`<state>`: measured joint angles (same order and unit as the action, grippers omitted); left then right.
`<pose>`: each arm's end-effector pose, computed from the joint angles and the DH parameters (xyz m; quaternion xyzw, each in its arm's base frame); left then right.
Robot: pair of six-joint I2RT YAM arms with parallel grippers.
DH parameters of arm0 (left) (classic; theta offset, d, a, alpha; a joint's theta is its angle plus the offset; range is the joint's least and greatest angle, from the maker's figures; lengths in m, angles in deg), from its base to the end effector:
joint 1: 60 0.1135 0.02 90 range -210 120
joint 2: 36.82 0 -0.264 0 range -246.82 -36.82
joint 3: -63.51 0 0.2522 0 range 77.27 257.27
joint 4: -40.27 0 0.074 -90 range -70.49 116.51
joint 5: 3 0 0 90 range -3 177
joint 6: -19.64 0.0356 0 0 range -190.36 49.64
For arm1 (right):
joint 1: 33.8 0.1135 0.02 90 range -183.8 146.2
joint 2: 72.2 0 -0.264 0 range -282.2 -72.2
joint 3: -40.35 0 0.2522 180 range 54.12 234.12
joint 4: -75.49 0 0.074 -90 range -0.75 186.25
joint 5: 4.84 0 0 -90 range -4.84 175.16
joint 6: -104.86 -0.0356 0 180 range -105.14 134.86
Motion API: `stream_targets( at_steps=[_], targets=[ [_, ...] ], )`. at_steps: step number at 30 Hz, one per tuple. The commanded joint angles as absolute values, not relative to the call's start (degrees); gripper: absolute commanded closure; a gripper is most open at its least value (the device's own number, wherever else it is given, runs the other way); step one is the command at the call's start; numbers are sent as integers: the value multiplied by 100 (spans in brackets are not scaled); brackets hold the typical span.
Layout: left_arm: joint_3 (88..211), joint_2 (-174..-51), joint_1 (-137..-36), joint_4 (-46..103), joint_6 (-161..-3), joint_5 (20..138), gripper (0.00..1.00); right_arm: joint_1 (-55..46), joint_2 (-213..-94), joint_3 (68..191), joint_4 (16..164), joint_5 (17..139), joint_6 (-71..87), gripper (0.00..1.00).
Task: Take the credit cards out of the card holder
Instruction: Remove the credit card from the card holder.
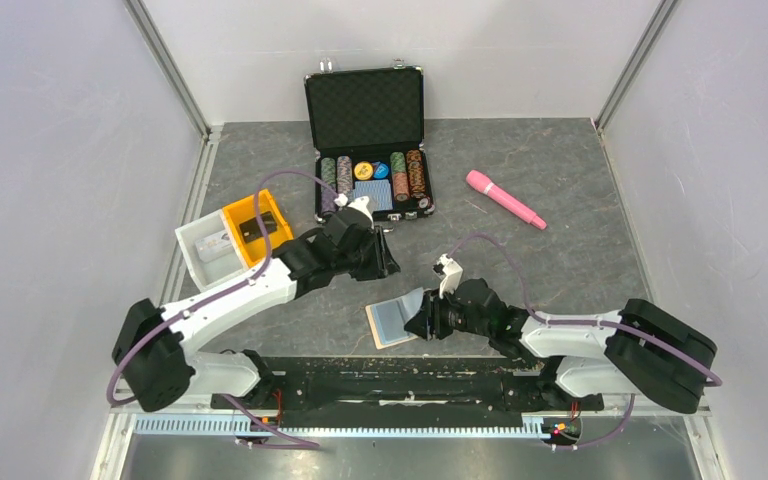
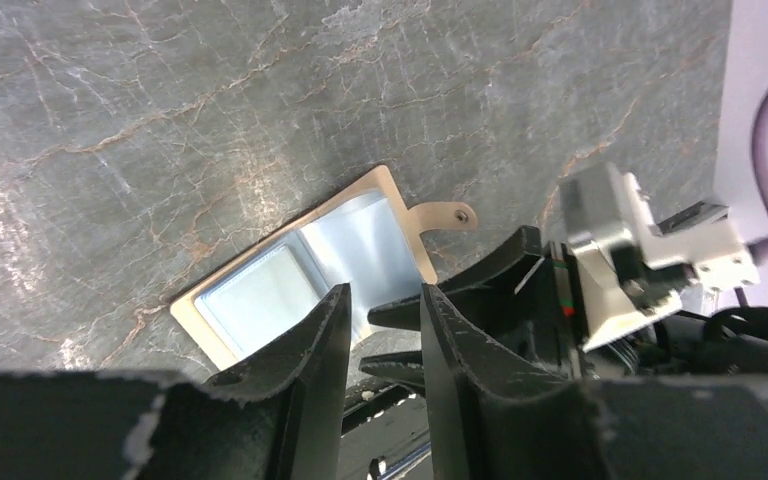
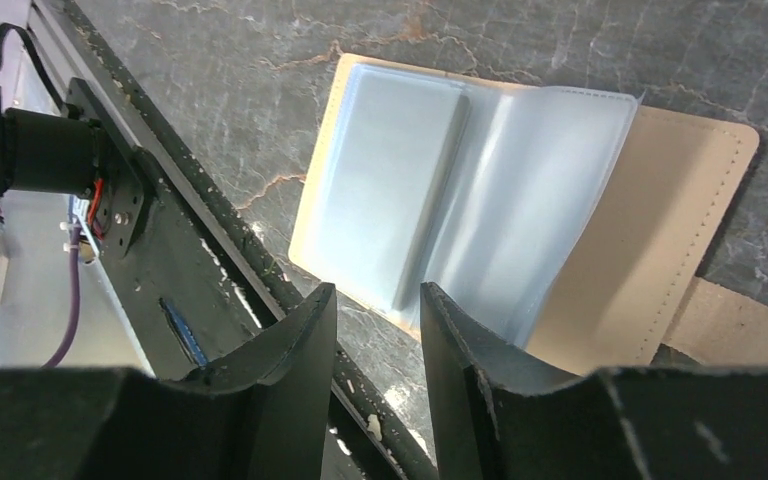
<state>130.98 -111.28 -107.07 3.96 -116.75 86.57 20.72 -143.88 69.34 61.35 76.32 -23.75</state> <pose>0.1901 -0.2047 0.2620 0.0069 0.9181 -0.2910 0.2692 0.1222 0.1809 0.1409 -0.1576 0.8434 0.4155 0.3021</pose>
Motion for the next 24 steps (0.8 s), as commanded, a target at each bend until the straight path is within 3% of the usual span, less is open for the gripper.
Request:
stream_targets(
  at_steps=[1, 12, 24],
  targets=[
    [12856, -10798, -10720, 155, -11694, 8961, 61, 2056, -14568, 7024, 5936, 7890, -2293, 61],
    [11815, -10634, -10720, 575, -11867, 8818, 62, 2017, -14562, 7091, 6692, 8481, -2253, 63],
    [11814, -9893, -10720, -69, -11414, 9645, 60, 2451, -14429, 7810, 7224, 9122, -2182, 51]
  ],
)
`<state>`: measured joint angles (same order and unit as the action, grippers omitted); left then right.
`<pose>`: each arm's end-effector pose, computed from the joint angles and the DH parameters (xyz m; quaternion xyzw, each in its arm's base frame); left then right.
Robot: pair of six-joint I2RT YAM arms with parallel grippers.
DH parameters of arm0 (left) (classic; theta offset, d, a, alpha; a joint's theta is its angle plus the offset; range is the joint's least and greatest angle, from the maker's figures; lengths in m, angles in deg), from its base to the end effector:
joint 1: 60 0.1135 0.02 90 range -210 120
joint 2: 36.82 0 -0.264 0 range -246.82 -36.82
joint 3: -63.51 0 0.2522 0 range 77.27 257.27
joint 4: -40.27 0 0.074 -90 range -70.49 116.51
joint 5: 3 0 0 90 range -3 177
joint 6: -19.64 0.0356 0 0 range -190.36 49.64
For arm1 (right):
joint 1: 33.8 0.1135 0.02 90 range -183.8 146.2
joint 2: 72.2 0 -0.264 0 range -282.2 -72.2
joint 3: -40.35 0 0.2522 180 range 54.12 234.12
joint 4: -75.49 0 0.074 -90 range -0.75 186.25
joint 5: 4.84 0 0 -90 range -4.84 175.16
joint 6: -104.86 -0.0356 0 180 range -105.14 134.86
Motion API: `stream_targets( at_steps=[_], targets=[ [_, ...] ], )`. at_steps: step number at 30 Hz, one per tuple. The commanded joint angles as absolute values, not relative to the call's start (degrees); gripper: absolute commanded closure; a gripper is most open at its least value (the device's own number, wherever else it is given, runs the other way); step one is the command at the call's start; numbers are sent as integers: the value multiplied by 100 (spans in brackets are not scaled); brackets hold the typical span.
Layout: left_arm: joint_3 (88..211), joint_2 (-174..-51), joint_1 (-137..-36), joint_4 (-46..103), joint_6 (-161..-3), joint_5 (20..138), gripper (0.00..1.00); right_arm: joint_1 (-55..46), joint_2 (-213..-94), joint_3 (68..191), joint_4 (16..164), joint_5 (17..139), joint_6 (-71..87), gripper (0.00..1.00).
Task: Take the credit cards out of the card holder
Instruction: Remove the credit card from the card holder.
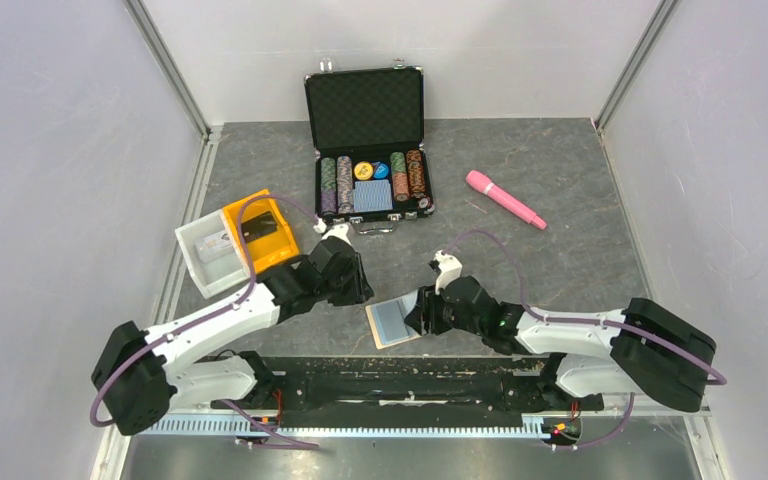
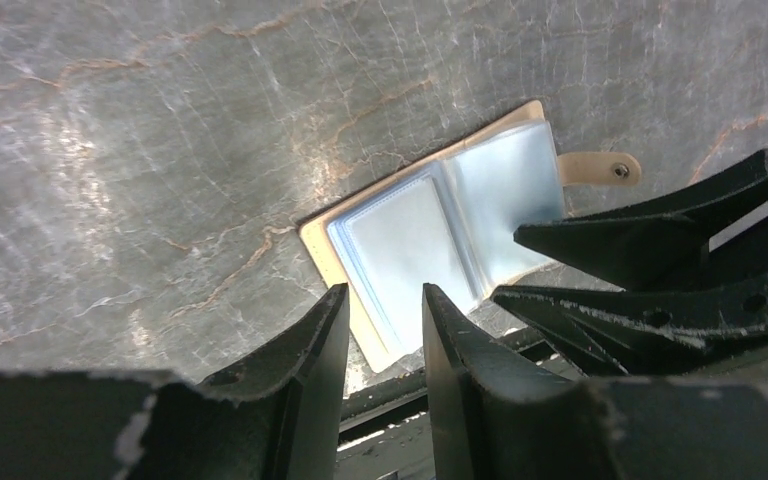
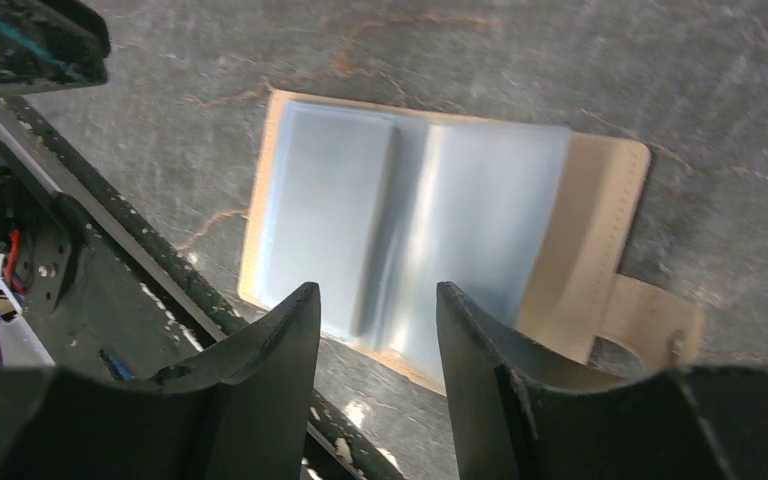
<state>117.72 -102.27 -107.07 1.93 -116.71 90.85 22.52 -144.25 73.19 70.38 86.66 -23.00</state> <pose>0.1575 -0.1658 0.2211 -0.0057 0.9380 -0.2297 0.2597 0.1254 0.1865 0.1438 -0.1356 0.8728 0.3354 0.3276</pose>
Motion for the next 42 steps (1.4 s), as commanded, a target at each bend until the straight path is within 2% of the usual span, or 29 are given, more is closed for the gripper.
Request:
stream_targets(
  at_steps=[1, 9, 19, 28, 32, 42],
  targets=[
    [11810, -9799, -10720, -147, -11413, 9760, 60, 2520, -14492, 7917, 7317, 9221, -2144, 48],
    [11524, -8707, -10720, -492, -11528, 10590, 58, 2924, -15019, 8737, 8064, 9937, -1949, 40],
    [11351, -7952, -10720, -690, -11362, 10728, 56, 3323, -15984, 9576, 8528, 10301, -1836, 31],
    [11327, -7587, -10720, -881, -11213, 10844, 56, 3595, -16636, 10203, 9222, 10812, -1733, 30],
    [11398, -7551, -10720, -940, -11125, 10888, 56, 3640, -16815, 10290, 9373, 10860, -1722, 33],
    [11380, -7559, -10720, -944, -11137, 10809, 55, 3643, -16667, 10279, 9391, 10938, -1694, 50]
  ],
)
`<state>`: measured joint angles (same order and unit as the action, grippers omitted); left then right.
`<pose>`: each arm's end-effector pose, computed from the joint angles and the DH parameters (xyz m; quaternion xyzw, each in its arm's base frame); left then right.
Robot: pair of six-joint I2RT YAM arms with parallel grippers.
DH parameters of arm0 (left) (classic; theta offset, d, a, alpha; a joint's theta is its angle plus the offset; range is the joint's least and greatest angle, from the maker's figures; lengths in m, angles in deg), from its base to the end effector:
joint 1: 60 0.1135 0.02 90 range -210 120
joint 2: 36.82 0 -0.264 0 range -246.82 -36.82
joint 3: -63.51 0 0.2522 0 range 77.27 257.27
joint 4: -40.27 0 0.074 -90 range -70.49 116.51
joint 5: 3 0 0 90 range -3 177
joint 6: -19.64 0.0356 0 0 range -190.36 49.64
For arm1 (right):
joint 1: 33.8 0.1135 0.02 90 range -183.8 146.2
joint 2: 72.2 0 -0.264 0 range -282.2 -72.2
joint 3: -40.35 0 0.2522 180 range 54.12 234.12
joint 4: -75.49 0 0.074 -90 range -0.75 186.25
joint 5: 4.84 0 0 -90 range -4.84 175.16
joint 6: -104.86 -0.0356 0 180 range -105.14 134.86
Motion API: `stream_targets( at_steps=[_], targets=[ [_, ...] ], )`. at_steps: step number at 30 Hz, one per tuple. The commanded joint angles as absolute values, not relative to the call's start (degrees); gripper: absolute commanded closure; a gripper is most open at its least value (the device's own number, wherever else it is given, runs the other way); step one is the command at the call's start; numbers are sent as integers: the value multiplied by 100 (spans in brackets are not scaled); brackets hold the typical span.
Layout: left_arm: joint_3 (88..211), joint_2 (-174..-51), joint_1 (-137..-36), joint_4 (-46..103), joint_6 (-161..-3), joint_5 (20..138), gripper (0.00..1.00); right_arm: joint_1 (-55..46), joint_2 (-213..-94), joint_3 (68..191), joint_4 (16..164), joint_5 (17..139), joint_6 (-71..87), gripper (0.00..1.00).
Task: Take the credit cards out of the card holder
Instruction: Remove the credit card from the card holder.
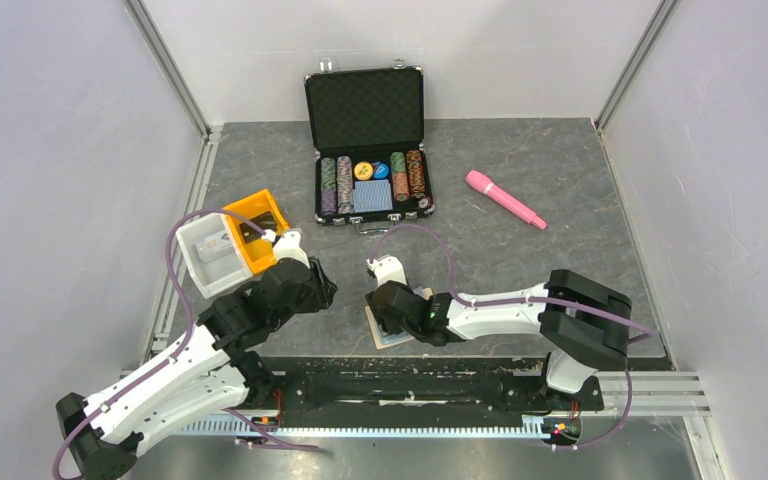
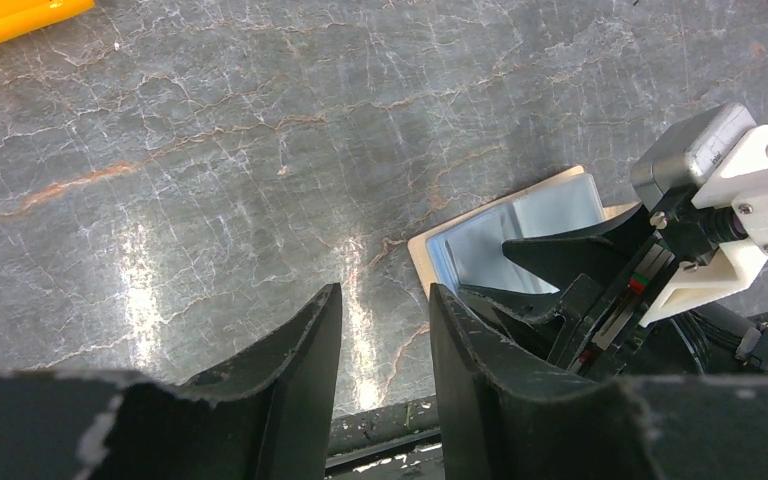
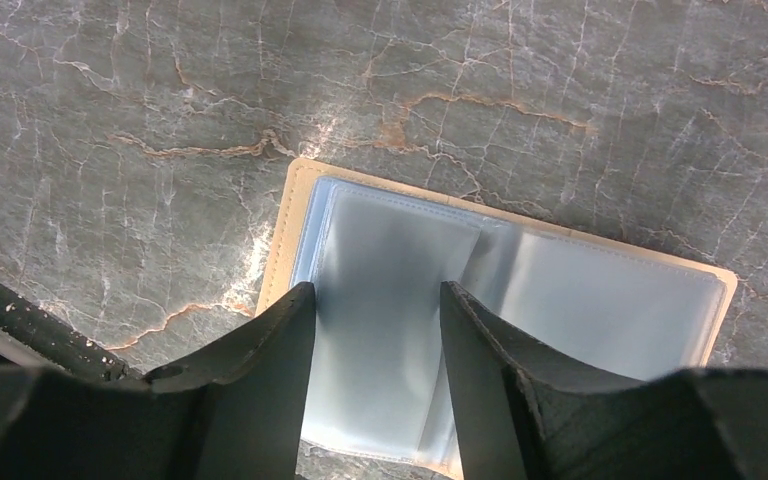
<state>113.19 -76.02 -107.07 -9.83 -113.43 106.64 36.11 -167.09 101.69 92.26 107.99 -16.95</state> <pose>0.1084 -0.0989 0.2577 -0.0414 0.8936 -0.1879 0.4055 0.1232 0.2966 0.1550 -0.2375 0.8935 0.1405 0.3544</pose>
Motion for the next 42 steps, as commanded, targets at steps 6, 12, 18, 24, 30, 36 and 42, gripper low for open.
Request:
stream_targets(
  at_steps=[6, 12, 18, 24, 30, 36, 42],
  targets=[
    [11389, -7517, -10720, -944, -11171, 10777, 55, 3643, -16666, 10281, 9391, 10954, -1677, 53],
    [11383, -7524, -10720, -944, -11193, 10750, 55, 3654, -16519, 10270, 9456, 11095, -1660, 57],
    [11365, -7519, -10720, -944, -11254, 10715, 55, 3652, -16505, 10193, 9440, 11171, -1668, 63],
    [11340, -7514, -10720, -944, -11281, 10673, 54, 3656, -16372, 10013, 9157, 11014, -1705, 67],
    [11324, -7522, -10720, -924, -11330, 10593, 54, 3655, -16217, 9951, 9136, 11063, -1722, 72],
    [11102, -7695, -10724, -479, -11478, 10118, 54, 3656, -16057, 9825, 9079, 11209, -1737, 72],
    [10956, -8202, -10720, -2, -11528, 9556, 54, 3652, -15901, 9736, 9173, 11372, -1733, 71]
  ],
)
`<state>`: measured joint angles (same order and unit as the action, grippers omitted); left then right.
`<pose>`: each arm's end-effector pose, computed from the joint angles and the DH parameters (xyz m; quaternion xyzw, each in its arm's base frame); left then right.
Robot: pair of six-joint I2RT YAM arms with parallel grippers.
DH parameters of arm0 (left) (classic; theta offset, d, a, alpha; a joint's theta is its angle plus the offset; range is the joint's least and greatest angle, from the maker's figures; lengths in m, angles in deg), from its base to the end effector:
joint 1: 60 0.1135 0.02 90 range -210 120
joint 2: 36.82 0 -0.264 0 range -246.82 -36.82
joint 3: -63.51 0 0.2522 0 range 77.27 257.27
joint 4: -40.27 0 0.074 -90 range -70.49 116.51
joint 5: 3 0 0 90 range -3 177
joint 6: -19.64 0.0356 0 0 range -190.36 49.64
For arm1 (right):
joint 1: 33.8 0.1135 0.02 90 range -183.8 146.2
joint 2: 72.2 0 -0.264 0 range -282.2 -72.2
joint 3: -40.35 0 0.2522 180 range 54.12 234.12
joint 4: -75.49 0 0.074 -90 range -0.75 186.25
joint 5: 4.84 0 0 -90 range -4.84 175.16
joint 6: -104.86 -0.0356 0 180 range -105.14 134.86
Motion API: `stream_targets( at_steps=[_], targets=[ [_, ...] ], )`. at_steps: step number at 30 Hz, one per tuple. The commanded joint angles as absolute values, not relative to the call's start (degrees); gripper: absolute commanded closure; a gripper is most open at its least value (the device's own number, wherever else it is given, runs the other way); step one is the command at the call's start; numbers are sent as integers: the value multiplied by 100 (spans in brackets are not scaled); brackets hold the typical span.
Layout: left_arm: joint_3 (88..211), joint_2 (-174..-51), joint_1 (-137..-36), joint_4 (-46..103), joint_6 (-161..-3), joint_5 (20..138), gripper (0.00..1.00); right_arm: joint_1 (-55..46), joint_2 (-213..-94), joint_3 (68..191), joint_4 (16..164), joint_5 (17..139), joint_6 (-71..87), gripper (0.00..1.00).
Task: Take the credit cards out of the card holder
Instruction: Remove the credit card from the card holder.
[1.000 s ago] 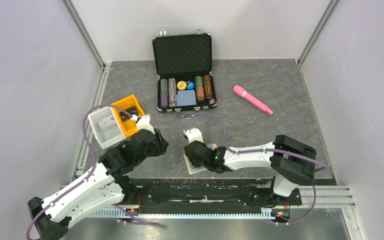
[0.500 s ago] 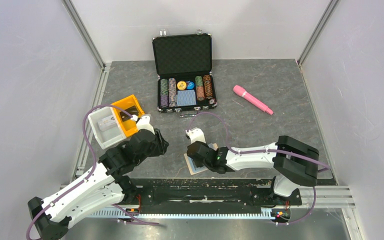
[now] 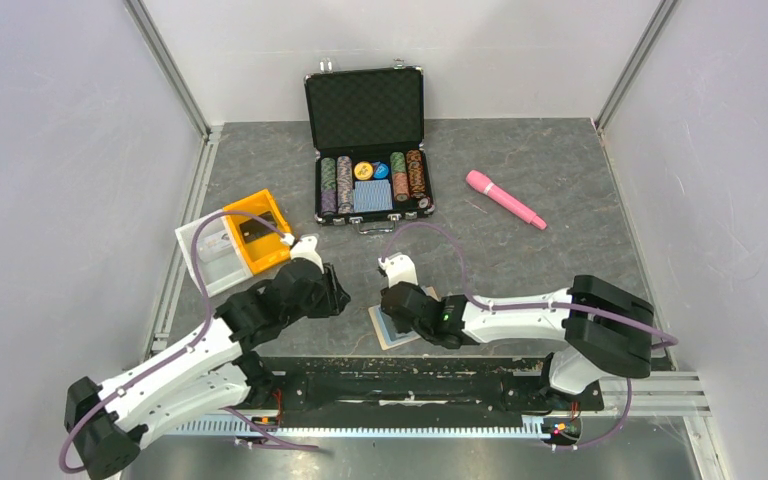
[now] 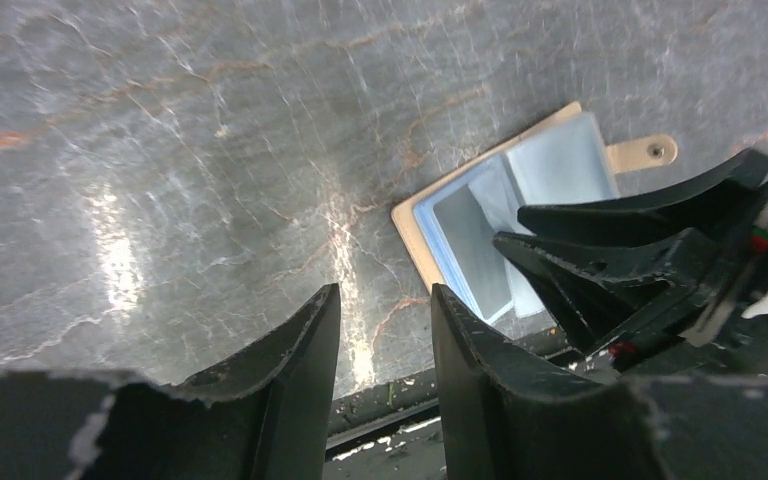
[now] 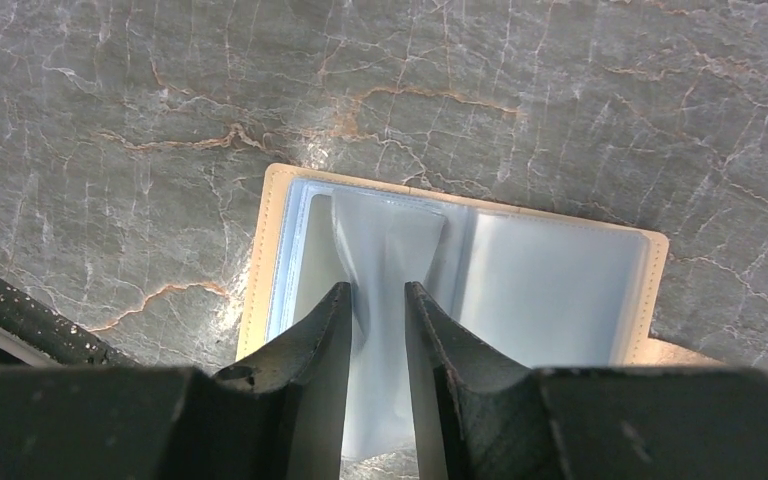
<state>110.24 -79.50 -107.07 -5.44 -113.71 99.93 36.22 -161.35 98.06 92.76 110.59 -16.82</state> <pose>0.1139 -0.1108 0.2380 -0.0167 0.9076 -0.2164 0.3595 0.1173 0.2779 0.1662 -0.2264 0.8877 0.1367 0.3769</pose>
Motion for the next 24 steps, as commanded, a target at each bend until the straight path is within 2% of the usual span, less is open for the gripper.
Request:
stream_targets(
  at_steps=[1, 9, 24],
  targets=[
    [10953, -8275, -10719, 58, -11528, 9503, 54, 3655, -15875, 9728, 9202, 11403, -1742, 71],
    [10707, -8676, -10720, 696, -11701, 9049, 54, 3643, -15698, 9598, 9413, 11666, -1756, 69],
    [10712, -8983, -10720, 865, -11719, 8926, 54, 3233, -14739, 8926, 9709, 11838, -1852, 66]
  ],
)
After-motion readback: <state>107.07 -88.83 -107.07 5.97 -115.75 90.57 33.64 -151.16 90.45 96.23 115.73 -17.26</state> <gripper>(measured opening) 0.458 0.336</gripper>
